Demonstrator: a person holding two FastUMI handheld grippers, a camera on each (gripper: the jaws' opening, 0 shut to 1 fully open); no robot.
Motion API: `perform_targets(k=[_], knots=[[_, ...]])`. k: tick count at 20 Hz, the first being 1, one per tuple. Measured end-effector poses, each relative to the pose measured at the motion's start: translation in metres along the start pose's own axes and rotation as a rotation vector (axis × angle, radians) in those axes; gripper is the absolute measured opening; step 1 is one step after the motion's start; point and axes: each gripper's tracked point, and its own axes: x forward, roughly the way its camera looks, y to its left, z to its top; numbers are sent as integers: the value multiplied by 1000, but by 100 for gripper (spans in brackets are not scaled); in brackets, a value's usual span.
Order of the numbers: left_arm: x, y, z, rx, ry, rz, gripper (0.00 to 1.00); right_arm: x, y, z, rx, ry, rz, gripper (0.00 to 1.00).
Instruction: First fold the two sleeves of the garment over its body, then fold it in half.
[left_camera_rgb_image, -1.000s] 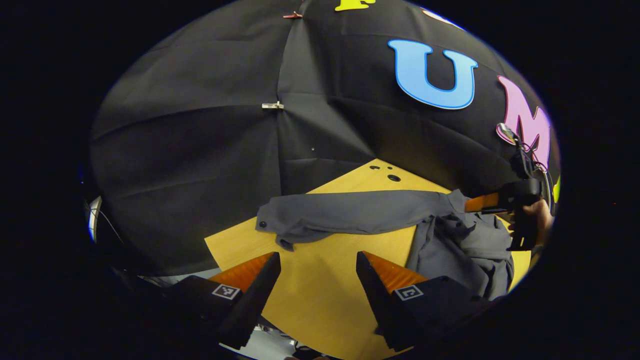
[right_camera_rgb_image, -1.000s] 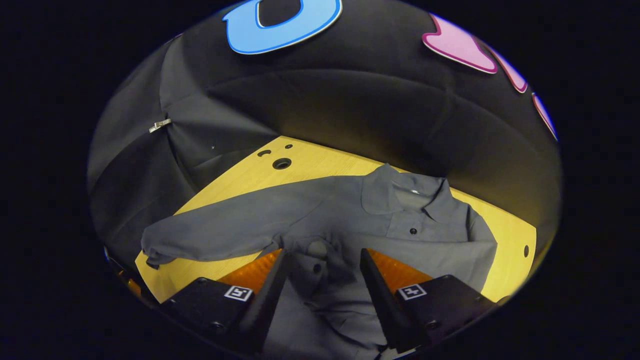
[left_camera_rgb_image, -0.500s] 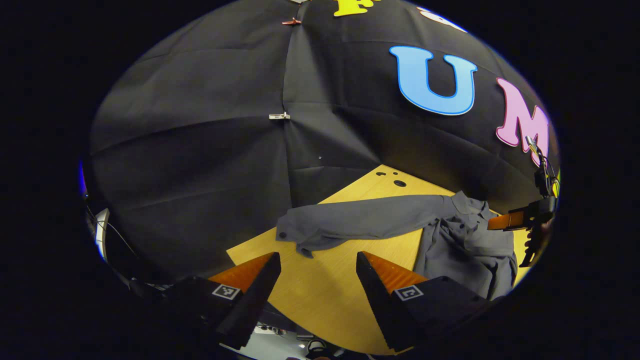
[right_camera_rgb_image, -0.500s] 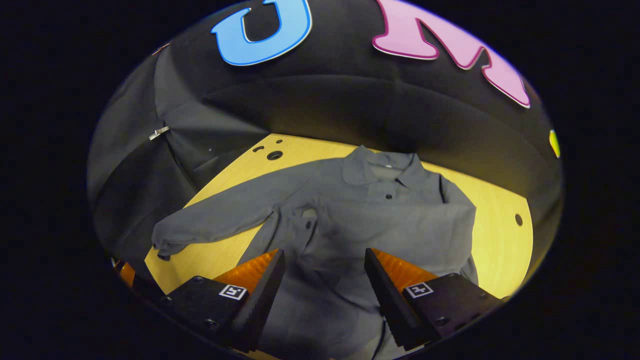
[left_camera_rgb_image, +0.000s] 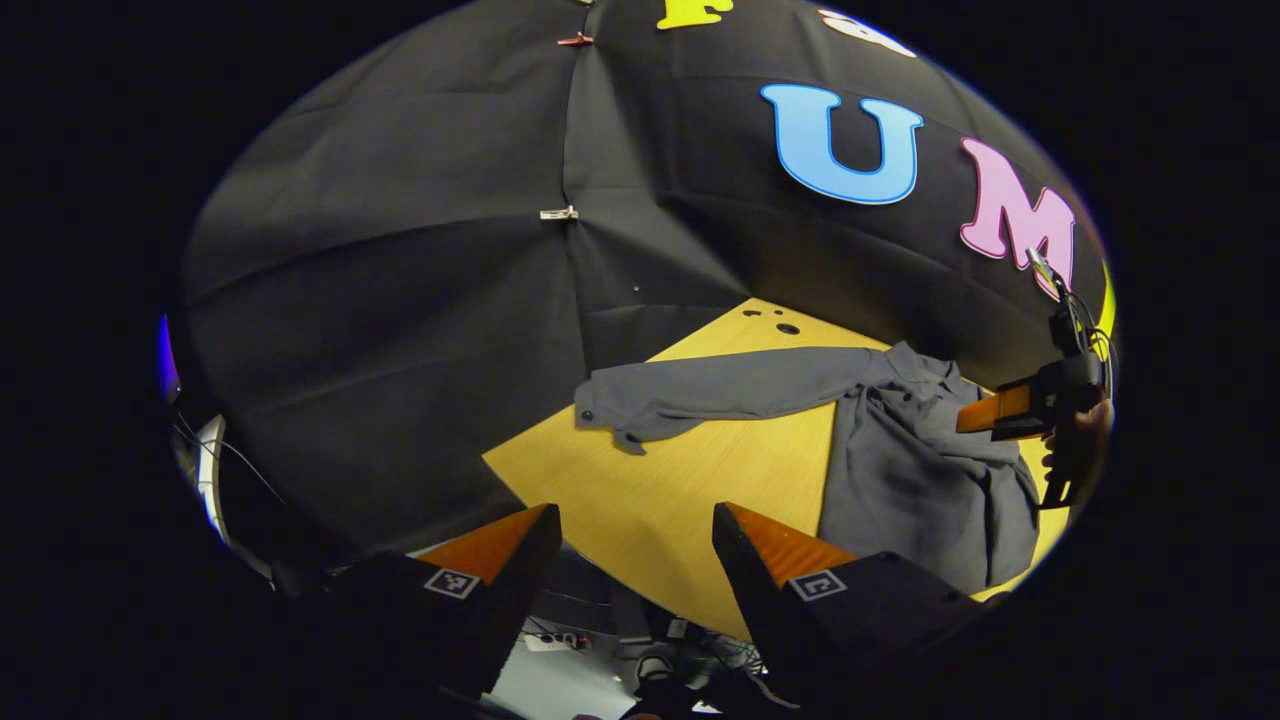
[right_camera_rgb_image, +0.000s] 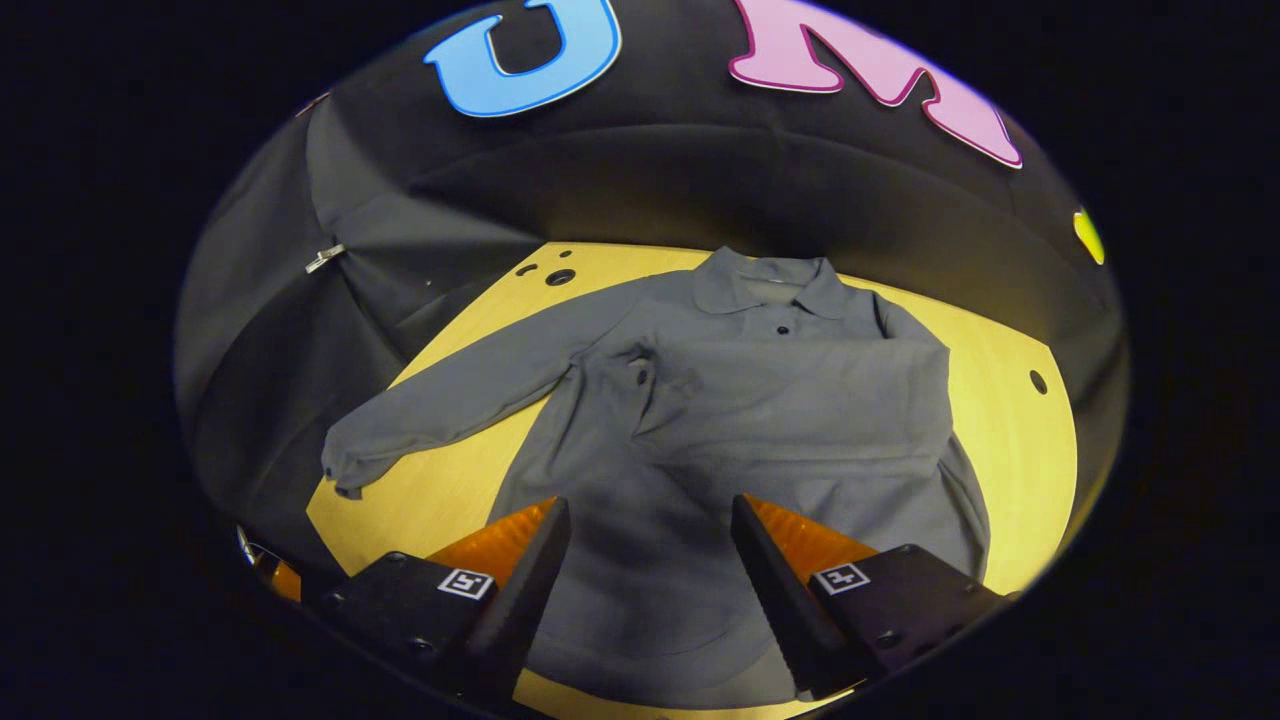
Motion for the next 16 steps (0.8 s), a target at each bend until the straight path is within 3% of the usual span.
perform_targets(k=[6,11,16], knots=[[-5,13,13,-6,-48,15,96,-16,18,-26,-34,13,37,99],[7,5,37,-13,-91,-4,96,-33,1,-32,31,-4,23,99],[66,-7,69,-33,-111,-28,96,-68,-44,-49,111,-30,-43,99]])
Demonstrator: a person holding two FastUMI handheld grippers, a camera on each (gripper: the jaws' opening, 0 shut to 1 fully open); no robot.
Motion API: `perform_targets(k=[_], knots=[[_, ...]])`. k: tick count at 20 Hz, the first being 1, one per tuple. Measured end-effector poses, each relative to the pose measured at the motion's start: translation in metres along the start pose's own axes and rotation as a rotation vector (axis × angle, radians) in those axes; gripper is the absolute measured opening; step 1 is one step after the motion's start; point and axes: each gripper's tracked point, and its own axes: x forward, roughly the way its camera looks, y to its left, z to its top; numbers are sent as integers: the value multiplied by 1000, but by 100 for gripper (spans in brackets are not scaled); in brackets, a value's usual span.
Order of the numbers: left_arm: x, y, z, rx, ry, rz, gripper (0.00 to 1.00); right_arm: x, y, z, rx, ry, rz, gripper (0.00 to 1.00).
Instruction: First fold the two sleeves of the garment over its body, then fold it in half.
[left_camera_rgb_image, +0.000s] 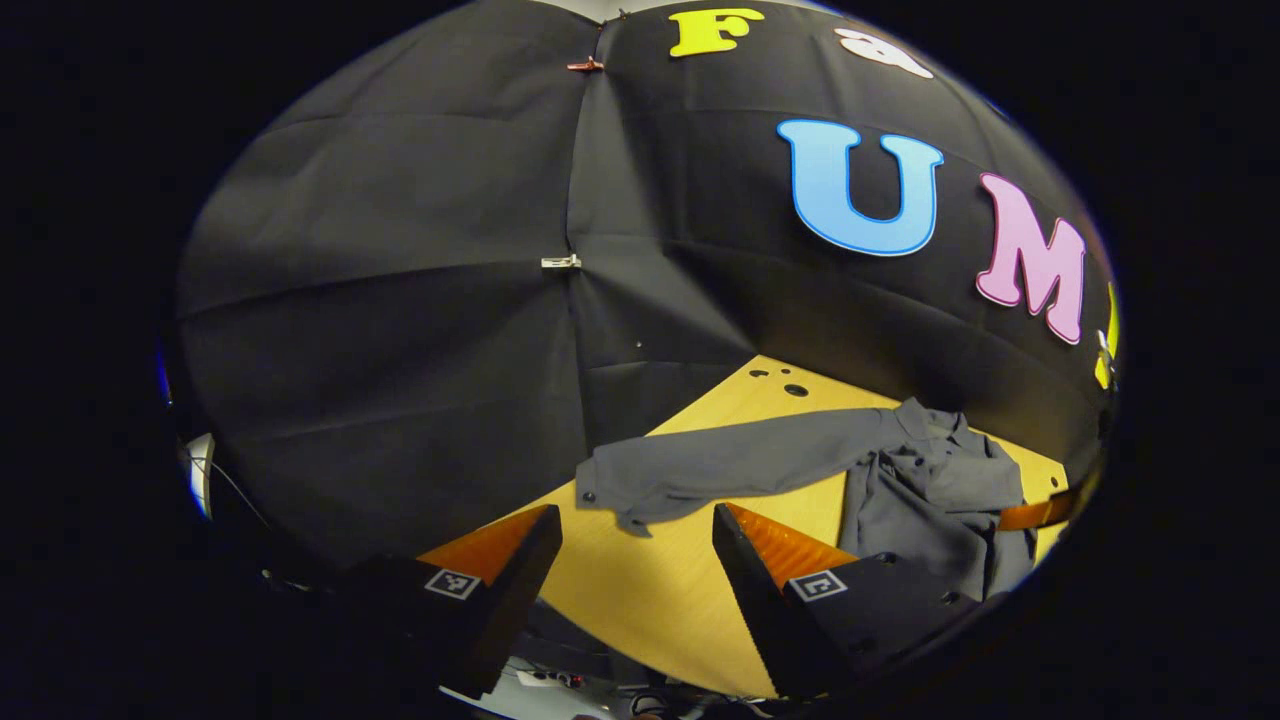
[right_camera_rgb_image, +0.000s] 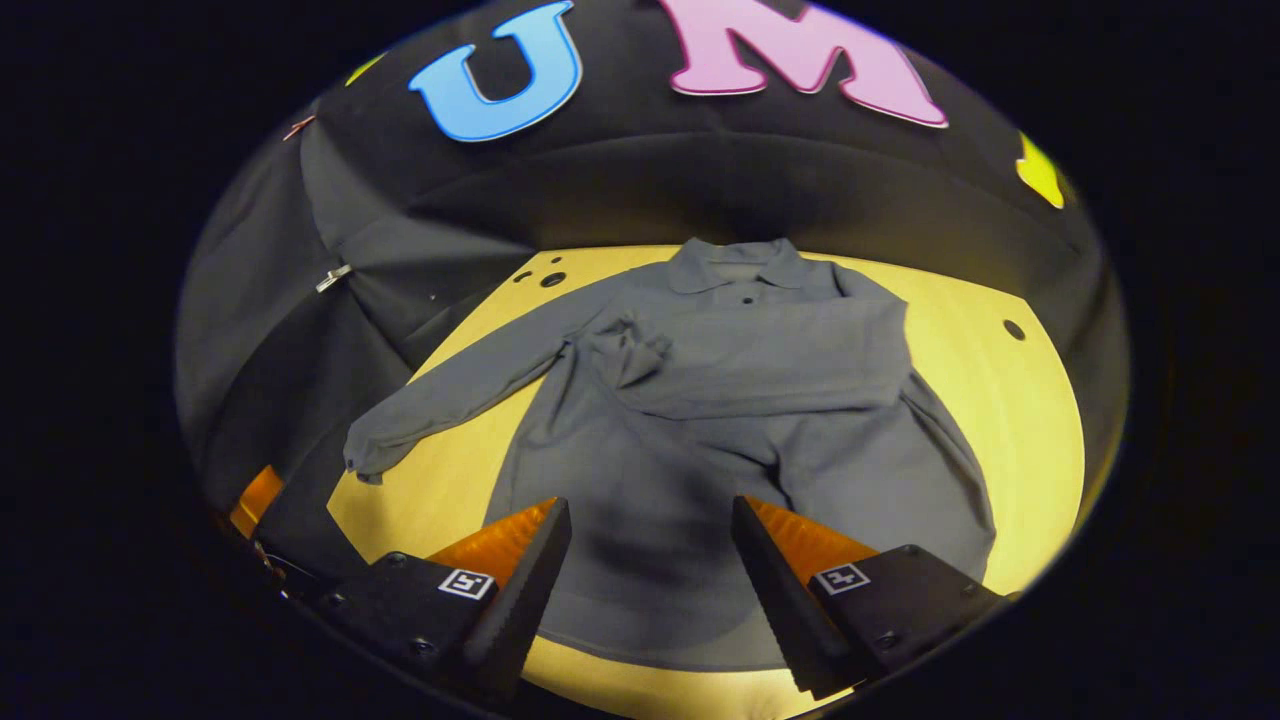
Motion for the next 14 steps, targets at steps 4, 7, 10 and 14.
perform_targets(k=[4,7,10,14], knots=[[71,-3,2,2,31,-6,96,-35,-46,-22,79,2,-86,99],[119,6,-8,22,78,29,92,-62,-75,-45,141,18,-158,99],[157,15,-25,32,131,65,92,-83,-93,-61,197,39,-212,100],[186,25,-46,25,195,90,96,-102,-101,-70,223,51,-257,99]])
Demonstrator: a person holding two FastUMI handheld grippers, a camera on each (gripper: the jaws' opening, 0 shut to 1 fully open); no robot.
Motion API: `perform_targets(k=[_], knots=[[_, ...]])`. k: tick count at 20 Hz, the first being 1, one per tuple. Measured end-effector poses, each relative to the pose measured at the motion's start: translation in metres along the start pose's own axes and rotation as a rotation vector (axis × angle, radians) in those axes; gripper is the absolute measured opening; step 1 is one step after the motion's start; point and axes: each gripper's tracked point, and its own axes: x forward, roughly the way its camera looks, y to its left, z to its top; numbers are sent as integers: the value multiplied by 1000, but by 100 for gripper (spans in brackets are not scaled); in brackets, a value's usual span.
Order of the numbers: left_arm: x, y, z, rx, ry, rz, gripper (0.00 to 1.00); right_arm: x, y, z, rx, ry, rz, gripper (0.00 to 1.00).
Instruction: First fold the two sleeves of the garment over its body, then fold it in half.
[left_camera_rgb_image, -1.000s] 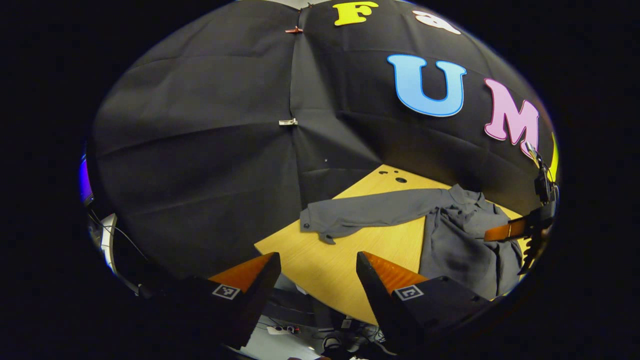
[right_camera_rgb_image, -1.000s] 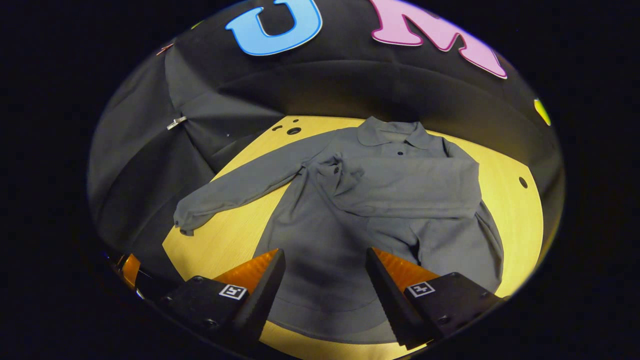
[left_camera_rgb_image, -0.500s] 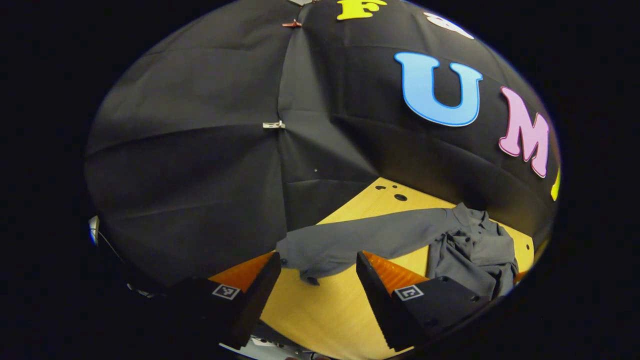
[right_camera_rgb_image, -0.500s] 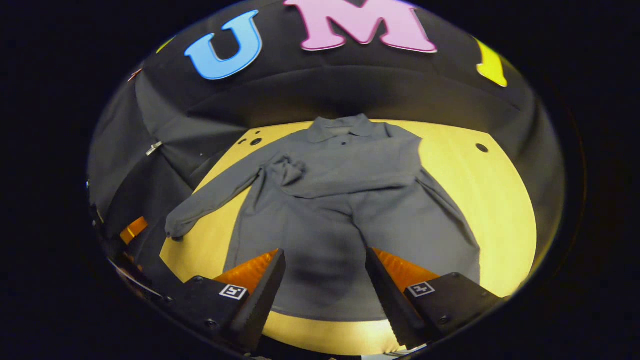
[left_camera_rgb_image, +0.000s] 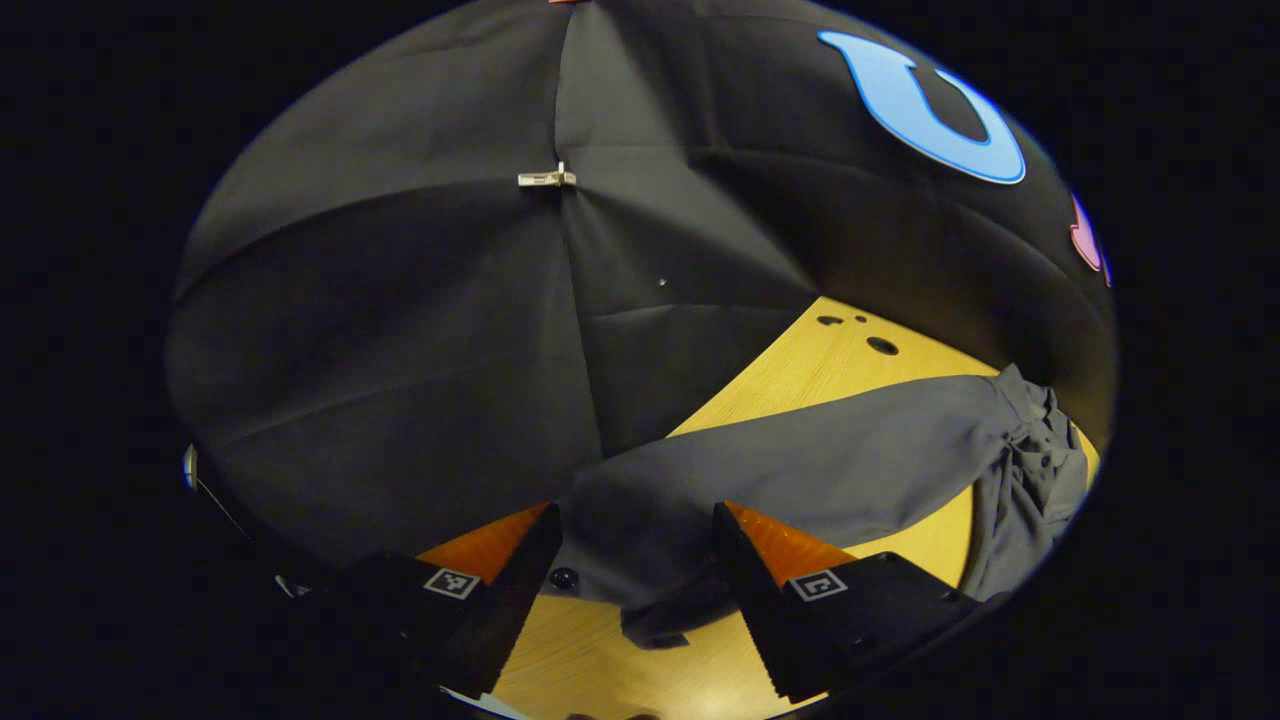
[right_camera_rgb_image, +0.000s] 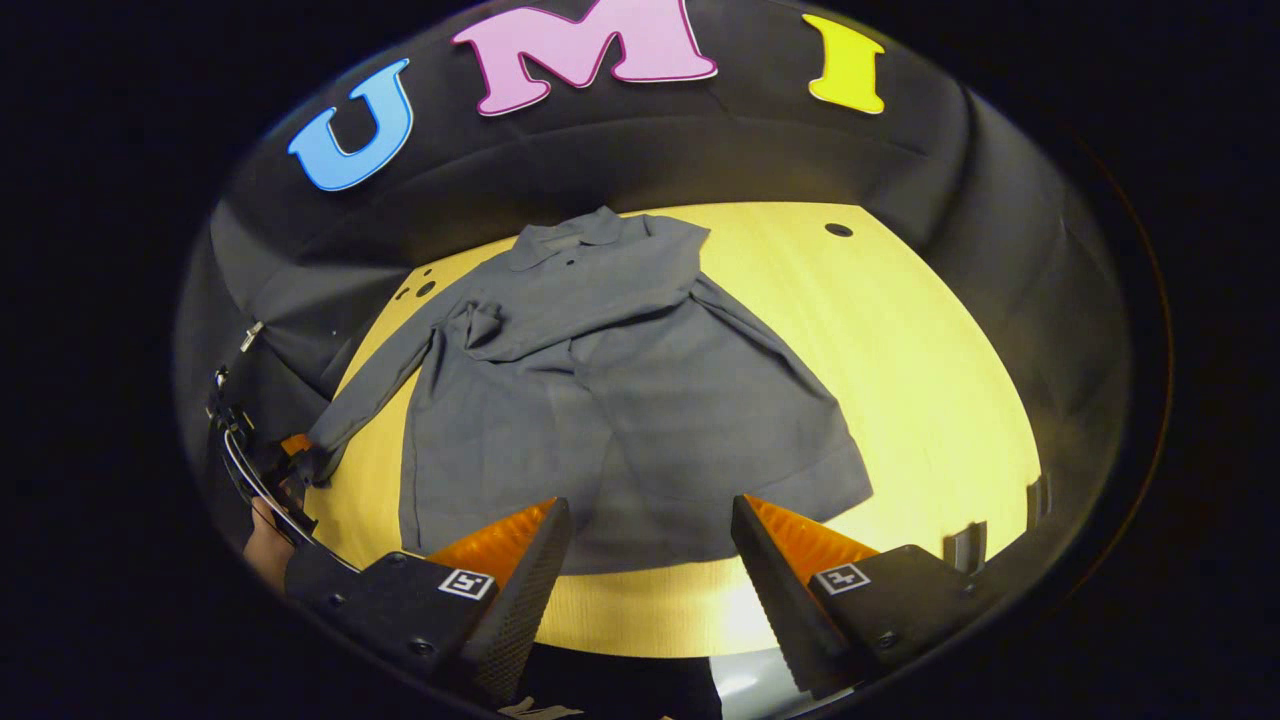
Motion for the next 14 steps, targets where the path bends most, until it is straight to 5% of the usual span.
perform_targets(k=[5,8,13,14], knots=[[14,-2,-26,-24,105,-3,96,-10,0,-2,15,5,-9,99],[19,-12,-32,102,101,-51,92,-10,-1,-5,18,9,-3,99],[20,-39,-28,174,118,-84,18,-2,-11,-9,36,20,14,99],[18,-40,-26,179,114,-79,13,1,-13,-8,44,23,19,99]])
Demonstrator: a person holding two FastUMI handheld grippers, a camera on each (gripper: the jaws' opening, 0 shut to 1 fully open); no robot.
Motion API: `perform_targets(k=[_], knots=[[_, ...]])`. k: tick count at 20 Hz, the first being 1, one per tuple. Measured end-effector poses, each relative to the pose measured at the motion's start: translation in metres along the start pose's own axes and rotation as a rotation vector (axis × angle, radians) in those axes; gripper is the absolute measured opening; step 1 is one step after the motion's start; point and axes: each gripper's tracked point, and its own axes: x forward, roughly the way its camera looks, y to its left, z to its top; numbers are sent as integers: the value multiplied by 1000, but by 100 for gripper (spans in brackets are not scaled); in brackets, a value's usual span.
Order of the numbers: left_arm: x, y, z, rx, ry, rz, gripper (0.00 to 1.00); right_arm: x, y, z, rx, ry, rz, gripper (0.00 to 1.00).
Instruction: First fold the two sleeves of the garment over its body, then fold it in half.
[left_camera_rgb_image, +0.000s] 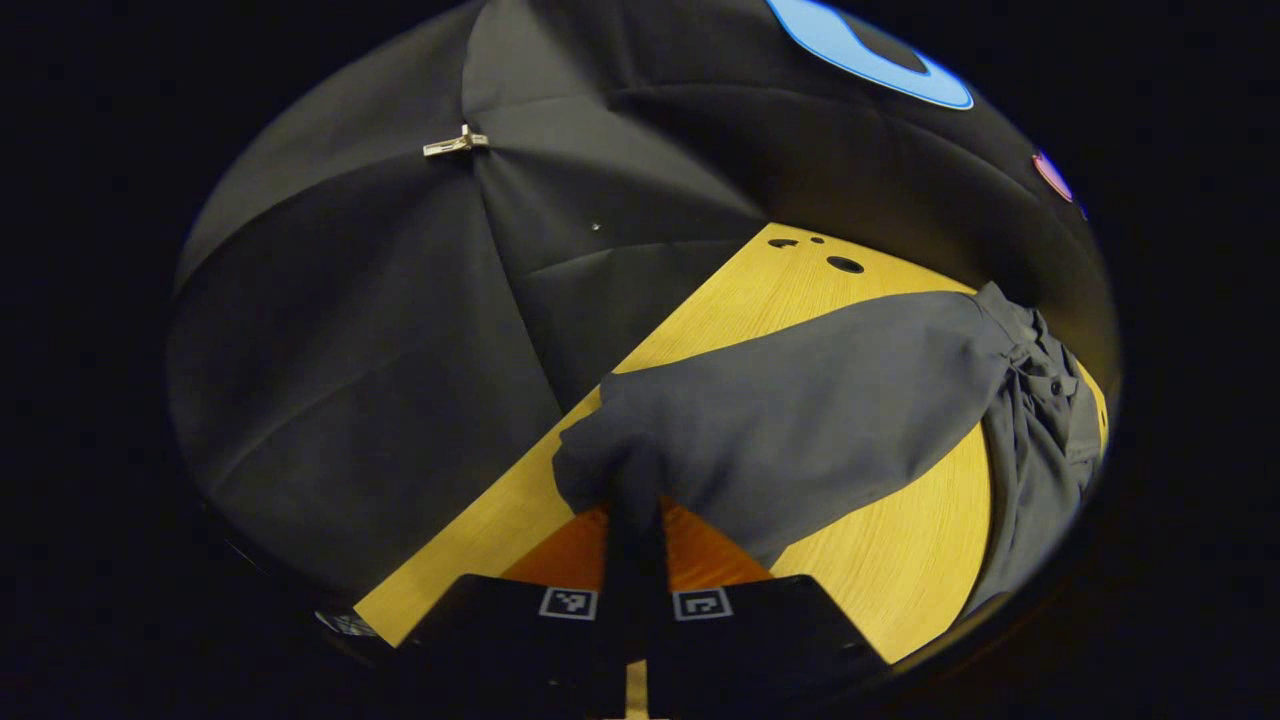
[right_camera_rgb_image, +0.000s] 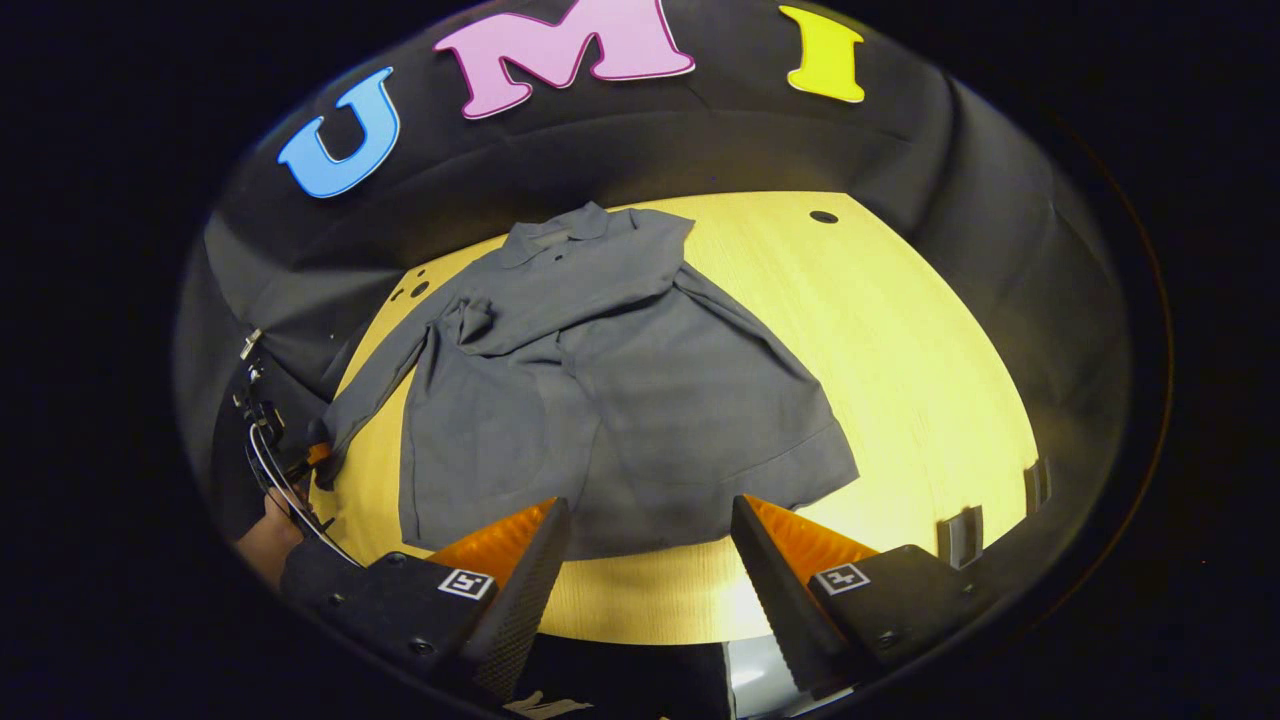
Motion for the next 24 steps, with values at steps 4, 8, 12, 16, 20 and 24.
perform_targets(k=[4,8,12,16,20,24], knots=[[-12,-6,16,-83,2,-15,6,12,-3,-1,5,22,28,99],[-41,-22,50,-63,-49,-35,6,21,-8,6,-5,23,55,99],[-73,-67,100,-88,-114,-127,5,28,-17,16,14,21,74,99],[-105,-140,151,-92,-197,-236,5,34,-37,34,37,1,75,99],[-134,-229,182,7,-278,-366,5,35,-66,61,30,-73,36,99],[-167,-328,182,138,-330,-501,5,41,-93,63,82,-67,32,99]])
